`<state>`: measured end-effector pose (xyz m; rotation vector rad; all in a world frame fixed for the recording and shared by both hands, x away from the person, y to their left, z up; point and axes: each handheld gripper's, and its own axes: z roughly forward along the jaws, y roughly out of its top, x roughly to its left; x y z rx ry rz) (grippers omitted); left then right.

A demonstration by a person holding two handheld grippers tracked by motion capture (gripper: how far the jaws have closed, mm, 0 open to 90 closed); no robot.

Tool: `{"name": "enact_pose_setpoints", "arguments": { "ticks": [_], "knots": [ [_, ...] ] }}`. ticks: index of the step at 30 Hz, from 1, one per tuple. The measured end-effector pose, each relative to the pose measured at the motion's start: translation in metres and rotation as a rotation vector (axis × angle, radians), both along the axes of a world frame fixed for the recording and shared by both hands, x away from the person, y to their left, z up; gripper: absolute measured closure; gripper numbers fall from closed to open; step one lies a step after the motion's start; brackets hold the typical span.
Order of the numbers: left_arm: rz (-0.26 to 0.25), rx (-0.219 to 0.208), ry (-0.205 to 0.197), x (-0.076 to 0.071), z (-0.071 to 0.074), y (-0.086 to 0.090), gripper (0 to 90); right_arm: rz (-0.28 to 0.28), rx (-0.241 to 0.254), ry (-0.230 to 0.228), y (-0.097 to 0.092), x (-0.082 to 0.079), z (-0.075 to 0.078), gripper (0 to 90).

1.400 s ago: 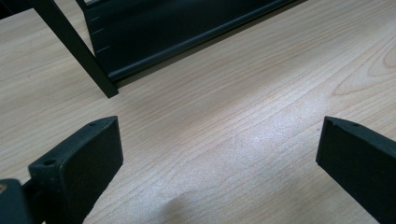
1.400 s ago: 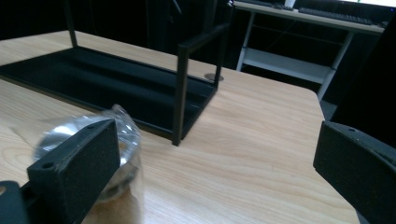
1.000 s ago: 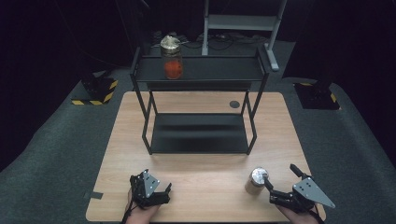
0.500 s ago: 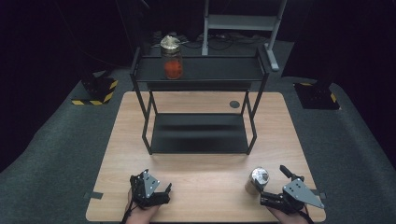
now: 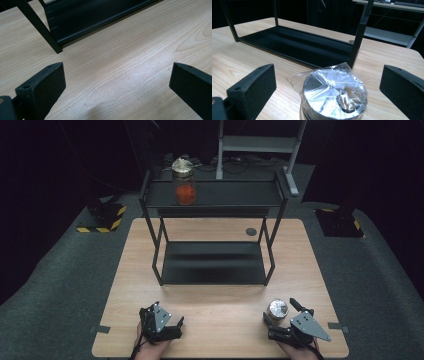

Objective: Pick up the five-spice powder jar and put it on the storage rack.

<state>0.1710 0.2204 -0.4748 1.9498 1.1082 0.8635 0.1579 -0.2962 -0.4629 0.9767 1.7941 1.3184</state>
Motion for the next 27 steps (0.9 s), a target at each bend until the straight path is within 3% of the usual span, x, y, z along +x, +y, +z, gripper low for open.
{"name": "enact_pose_setpoints", "arguments": {
  "ticks": [15, 27],
  "knots": [
    [0.002, -0.009, -0.003, -0.001, -0.001, 0.001, 0.7, -0.015, -0.021, 0.023, 0.012, 0.008, -0.010, 9.6],
    [0.001, -0.009, -0.002, 0.000, 0.000, 0.001, 0.8, -0.034, 0.010, 0.008, 0.008, 0.004, -0.014, 18.8]
  ]
}}
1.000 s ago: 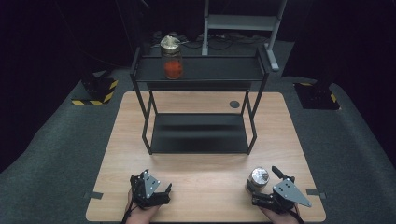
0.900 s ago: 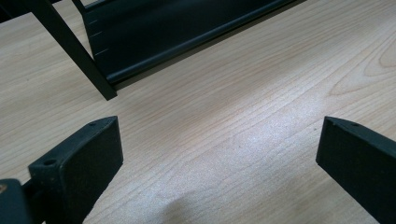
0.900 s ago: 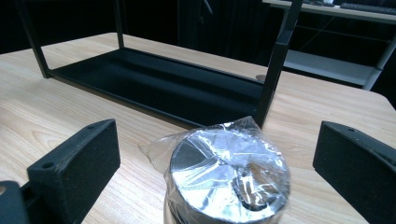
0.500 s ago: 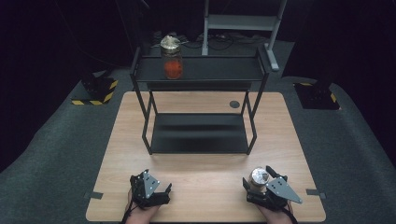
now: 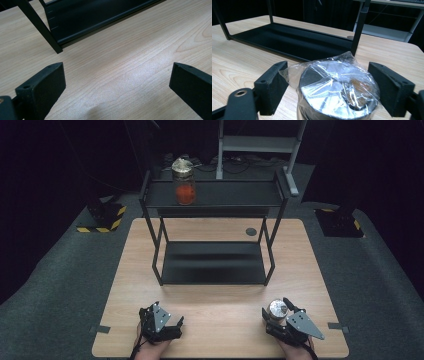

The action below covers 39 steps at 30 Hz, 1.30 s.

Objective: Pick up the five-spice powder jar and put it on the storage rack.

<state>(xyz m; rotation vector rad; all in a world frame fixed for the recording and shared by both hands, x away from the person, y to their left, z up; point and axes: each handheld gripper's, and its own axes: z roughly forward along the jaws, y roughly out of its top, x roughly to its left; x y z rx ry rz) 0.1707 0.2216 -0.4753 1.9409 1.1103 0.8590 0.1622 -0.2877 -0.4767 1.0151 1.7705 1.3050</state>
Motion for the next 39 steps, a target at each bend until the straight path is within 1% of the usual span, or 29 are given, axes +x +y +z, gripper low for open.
{"name": "enact_pose_setpoints", "arguments": {
  "ticks": [6, 15, 21, 30, 39],
  "knots": [
    [-0.001, 0.000, 0.000, 0.000, 0.000, 0.000, 0.8, 0.002, 0.002, 0.001, -0.003, -0.002, -0.002, 22.7],
    [-0.001, -0.008, 0.005, 0.001, 0.000, 0.001, 0.7, -0.004, 0.021, 0.002, -0.011, -0.006, -0.004, 26.5],
    [-0.002, -0.009, 0.004, 0.001, 0.000, 0.002, 0.7, 0.016, 0.018, -0.008, -0.014, -0.007, -0.007, 31.6],
    [-0.002, -0.013, 0.005, 0.001, 0.000, 0.002, 0.7, 0.027, 0.042, -0.014, -0.018, -0.008, -0.011, 33.8],
    [-0.003, -0.017, 0.007, 0.001, 0.000, 0.003, 0.7, 0.033, 0.046, -0.014, -0.019, -0.008, -0.012, 34.2]
  ]
}}
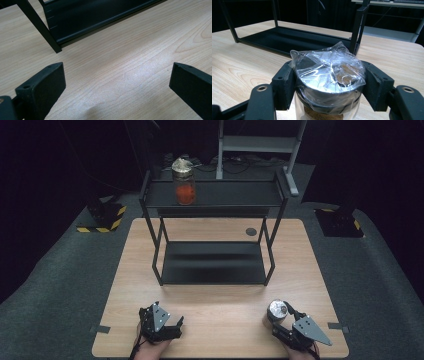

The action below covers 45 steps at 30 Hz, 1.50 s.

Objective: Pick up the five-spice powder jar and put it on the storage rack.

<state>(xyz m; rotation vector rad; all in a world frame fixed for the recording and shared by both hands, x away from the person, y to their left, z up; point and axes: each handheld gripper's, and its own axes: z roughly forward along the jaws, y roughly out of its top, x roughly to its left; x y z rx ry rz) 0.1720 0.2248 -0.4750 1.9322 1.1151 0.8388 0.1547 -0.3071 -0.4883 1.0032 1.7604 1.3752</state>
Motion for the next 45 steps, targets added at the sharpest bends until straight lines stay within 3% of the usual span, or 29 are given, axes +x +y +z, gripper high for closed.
{"name": "enact_pose_setpoints", "arguments": {
  "ticks": [8, 23, 31, 45],
  "knots": [
    [-0.001, -0.006, 0.000, 0.000, 0.000, 0.001, 0.8, -0.001, 0.008, 0.005, 0.000, 0.001, 0.001, 34.3],
    [-0.006, -0.002, 0.000, 0.000, 0.000, 0.001, 0.7, 0.006, 0.038, -0.035, 0.000, 0.005, 0.016, 34.3],
    [-0.008, -0.005, -0.002, 0.000, 0.000, 0.002, 0.7, 0.021, 0.051, -0.061, 0.002, 0.014, 0.035, 34.3],
    [-0.026, 0.015, -0.009, -0.001, -0.001, 0.000, 0.7, 0.067, 0.079, -0.117, 0.014, 0.035, 0.080, 34.3]
  ]
}}
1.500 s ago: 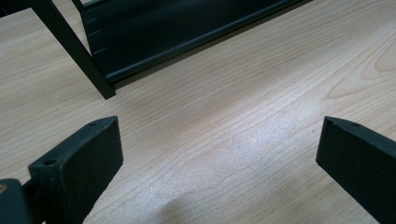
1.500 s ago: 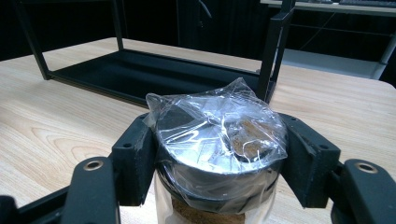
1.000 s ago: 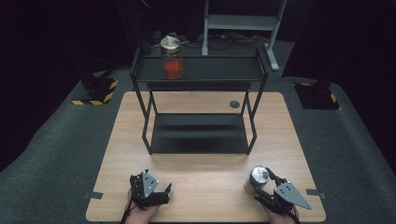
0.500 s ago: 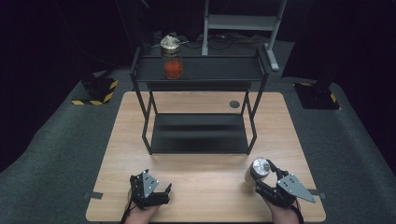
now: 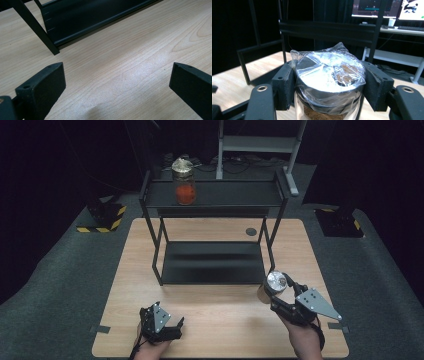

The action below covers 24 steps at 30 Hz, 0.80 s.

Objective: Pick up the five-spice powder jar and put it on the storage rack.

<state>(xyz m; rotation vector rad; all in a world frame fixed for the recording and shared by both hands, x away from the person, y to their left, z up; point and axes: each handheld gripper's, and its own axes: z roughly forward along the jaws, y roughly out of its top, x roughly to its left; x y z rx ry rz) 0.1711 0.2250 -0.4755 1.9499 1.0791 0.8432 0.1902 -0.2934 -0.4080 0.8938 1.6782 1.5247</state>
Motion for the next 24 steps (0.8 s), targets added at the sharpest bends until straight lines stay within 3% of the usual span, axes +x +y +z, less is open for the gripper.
{"name": "enact_pose_setpoints", "arguments": {
  "ticks": [9, 24],
  "knots": [
    [-0.015, 0.012, 0.001, 0.000, 0.000, -0.001, 0.8, 0.038, 0.028, 0.008, 0.013, 0.017, 0.024, 34.3],
    [-0.030, 0.003, 0.005, 0.002, 0.001, 0.003, 0.7, 0.056, 0.041, -0.044, 0.039, 0.040, 0.059, 34.3]
  ]
}}
